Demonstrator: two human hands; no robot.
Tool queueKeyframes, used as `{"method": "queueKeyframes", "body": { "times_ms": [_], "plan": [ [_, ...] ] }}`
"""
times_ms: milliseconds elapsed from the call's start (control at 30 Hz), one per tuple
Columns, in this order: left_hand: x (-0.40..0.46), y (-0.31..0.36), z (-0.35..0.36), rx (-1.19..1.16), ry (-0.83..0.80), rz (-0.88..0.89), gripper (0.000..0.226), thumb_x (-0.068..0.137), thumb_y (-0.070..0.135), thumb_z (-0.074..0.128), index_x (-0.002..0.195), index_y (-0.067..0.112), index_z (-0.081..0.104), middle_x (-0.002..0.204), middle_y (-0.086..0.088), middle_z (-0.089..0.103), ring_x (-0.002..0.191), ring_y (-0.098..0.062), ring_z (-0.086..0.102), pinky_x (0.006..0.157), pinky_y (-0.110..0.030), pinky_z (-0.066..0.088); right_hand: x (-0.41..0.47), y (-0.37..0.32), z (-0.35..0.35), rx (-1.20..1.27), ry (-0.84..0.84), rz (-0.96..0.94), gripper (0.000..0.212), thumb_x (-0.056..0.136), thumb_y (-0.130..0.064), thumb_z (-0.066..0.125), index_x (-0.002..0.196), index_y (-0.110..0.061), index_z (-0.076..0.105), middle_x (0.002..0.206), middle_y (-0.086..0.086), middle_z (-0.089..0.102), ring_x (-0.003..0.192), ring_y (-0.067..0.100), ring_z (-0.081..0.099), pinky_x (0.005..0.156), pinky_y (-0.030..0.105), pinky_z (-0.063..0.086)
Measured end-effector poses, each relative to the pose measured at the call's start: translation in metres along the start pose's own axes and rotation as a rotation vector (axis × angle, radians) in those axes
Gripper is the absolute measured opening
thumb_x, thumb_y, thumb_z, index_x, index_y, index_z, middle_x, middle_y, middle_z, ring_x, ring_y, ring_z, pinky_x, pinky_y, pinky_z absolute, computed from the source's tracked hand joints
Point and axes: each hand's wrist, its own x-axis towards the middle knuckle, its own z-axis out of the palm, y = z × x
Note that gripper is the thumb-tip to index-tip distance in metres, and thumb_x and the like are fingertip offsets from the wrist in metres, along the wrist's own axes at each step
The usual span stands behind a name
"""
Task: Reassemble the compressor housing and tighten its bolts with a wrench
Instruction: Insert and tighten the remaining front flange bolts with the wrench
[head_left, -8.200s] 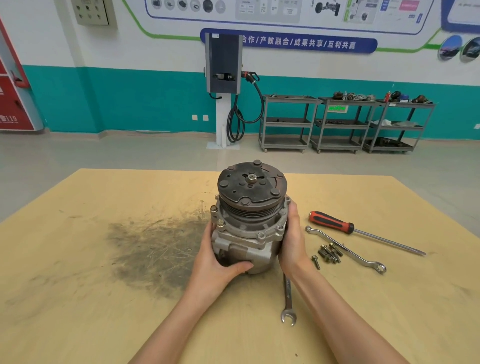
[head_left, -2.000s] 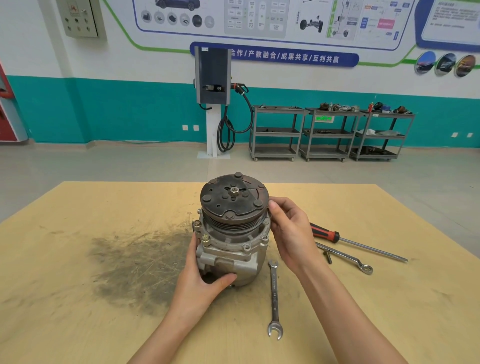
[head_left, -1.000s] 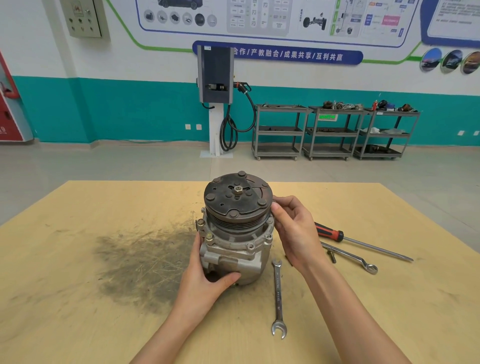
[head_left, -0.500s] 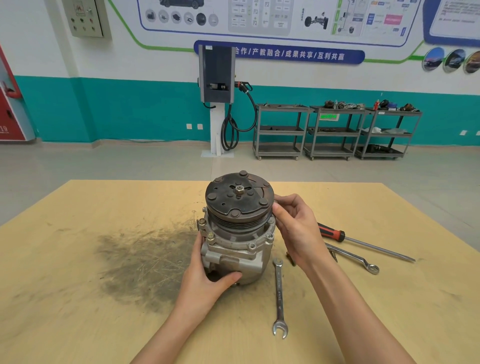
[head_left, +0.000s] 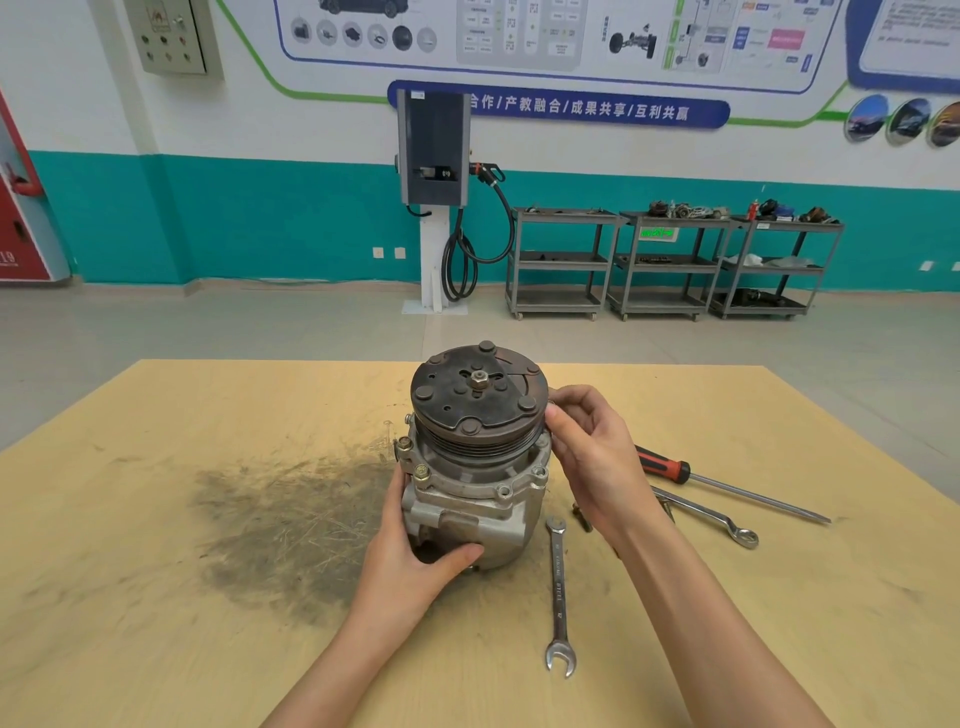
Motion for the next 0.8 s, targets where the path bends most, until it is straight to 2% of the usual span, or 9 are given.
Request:
{"method": "queueKeyframes", "body": {
  "times_ms": [133, 233, 333, 467, 600, 733, 800],
  "plan": [
    [-0.0006, 0.0016, 0.0, 0.006, 0.009, 0.001, 0.123, 0.064, 0.028, 0.092, 0.16, 0.027, 0.015, 0.143, 0.019, 0.051, 0.134, -0.005, 0.049, 0.116, -0.029, 0.035, -0.0024, 0.0, 0.0002, 0.011, -0.047, 0.019, 0.016, 0.097, -0.008, 0.05, 0.102, -0.007, 0.065, 0.106, 0.008, 0.07, 0.098, 0.019, 0.065, 0.081, 0.026, 0.053],
    [-0.0012, 0.0015, -0.0003, 0.009, 0.011, 0.002, 0.121, 0.067, 0.023, 0.092, 0.16, 0.028, 0.015, 0.142, 0.021, 0.051, 0.134, -0.003, 0.048, 0.114, -0.026, 0.035, -0.0001, 0.0005, 0.0018, -0.009, 0.006, 0.01, 0.007, 0.093, -0.004, 0.057, 0.098, -0.006, 0.061, 0.103, 0.007, 0.071, 0.099, 0.022, 0.065, 0.079, 0.025, 0.054],
    [-0.0013, 0.0019, -0.0001, 0.004, 0.01, -0.006, 0.121, 0.068, 0.021, 0.092, 0.16, 0.029, 0.013, 0.138, 0.026, 0.049, 0.134, -0.003, 0.047, 0.112, -0.022, 0.034, 0.0019, 0.0001, 0.0017, -0.03, 0.042, 0.001, 0.011, 0.09, 0.001, 0.061, 0.096, -0.005, 0.054, 0.097, 0.0, 0.073, 0.099, 0.02, 0.066, 0.078, 0.023, 0.054],
    [-0.0005, 0.0023, 0.0002, 0.006, 0.009, -0.012, 0.12, 0.068, 0.021, 0.092, 0.16, 0.029, 0.015, 0.143, 0.021, 0.05, 0.133, -0.001, 0.047, 0.112, -0.022, 0.034, -0.001, -0.0017, 0.0004, -0.012, -0.044, 0.008, 0.012, 0.095, -0.006, 0.053, 0.103, -0.008, 0.062, 0.1, 0.002, 0.072, 0.097, 0.017, 0.066, 0.081, 0.025, 0.053],
    [-0.0008, 0.0022, -0.0002, 0.012, 0.007, -0.012, 0.12, 0.068, 0.021, 0.092, 0.16, 0.028, 0.015, 0.145, 0.018, 0.05, 0.134, -0.003, 0.048, 0.115, -0.026, 0.035, -0.002, -0.0017, 0.0005, -0.002, -0.055, 0.023, 0.019, 0.098, -0.006, 0.048, 0.1, -0.008, 0.067, 0.106, 0.007, 0.071, 0.098, 0.019, 0.066, 0.08, 0.026, 0.052],
    [-0.0011, 0.0022, -0.0004, 0.022, 0.01, -0.006, 0.12, 0.068, 0.021, 0.091, 0.16, 0.027, 0.015, 0.144, 0.017, 0.051, 0.134, -0.004, 0.049, 0.114, -0.026, 0.035, 0.0016, 0.001, 0.0014, -0.004, 0.012, 0.016, 0.006, 0.09, -0.004, 0.059, 0.095, -0.006, 0.061, 0.104, 0.009, 0.07, 0.1, 0.023, 0.065, 0.078, 0.024, 0.054],
    [-0.0008, 0.002, -0.0002, 0.025, 0.008, 0.0, 0.12, 0.068, 0.022, 0.091, 0.16, 0.027, 0.014, 0.143, 0.019, 0.05, 0.133, -0.003, 0.048, 0.112, -0.023, 0.035, 0.0024, 0.0014, 0.0013, 0.005, 0.032, 0.012, 0.01, 0.086, -0.004, 0.063, 0.095, -0.006, 0.058, 0.101, 0.007, 0.07, 0.101, 0.025, 0.065, 0.078, 0.023, 0.055]
  ]
}}
